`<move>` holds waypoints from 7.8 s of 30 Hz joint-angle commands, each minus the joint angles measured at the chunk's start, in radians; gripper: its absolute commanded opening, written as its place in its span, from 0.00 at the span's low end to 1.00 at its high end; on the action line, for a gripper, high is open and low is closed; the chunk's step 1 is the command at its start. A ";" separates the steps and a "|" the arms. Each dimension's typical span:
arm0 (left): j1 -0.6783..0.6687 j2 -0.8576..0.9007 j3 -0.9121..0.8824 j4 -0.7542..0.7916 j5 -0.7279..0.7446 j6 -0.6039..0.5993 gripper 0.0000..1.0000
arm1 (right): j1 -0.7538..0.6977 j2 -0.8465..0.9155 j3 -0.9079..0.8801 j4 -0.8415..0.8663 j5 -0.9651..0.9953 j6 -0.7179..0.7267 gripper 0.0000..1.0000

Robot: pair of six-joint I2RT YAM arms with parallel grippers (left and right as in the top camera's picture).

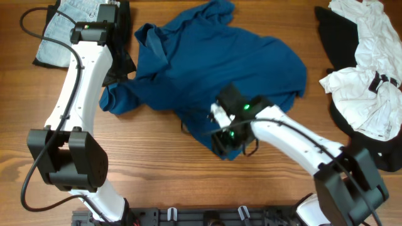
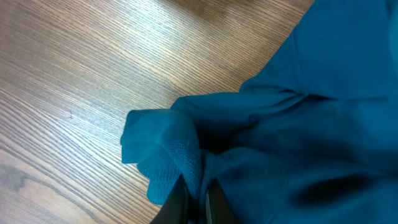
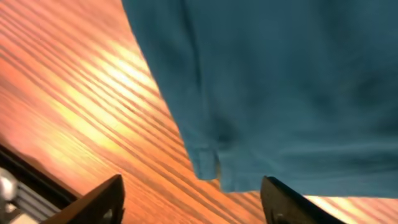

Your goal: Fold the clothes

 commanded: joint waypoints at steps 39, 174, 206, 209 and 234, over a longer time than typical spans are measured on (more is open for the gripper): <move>0.002 -0.031 -0.001 -0.055 0.004 0.062 0.04 | -0.772 -0.354 0.238 -0.169 0.049 0.111 0.04; -0.114 -0.174 0.306 1.353 -0.020 0.498 0.04 | -0.937 0.177 1.331 0.225 -0.063 0.061 0.04; -0.072 -0.129 0.315 0.196 0.171 0.445 0.04 | -0.940 0.305 1.307 -0.356 -0.096 -0.164 0.04; -0.072 -0.162 0.315 0.090 0.189 0.439 0.04 | -0.940 0.225 1.307 -0.459 -0.073 -0.162 0.04; -0.064 -0.198 0.314 -0.140 0.163 0.482 0.04 | -0.954 0.012 1.307 -0.709 0.070 -0.159 0.04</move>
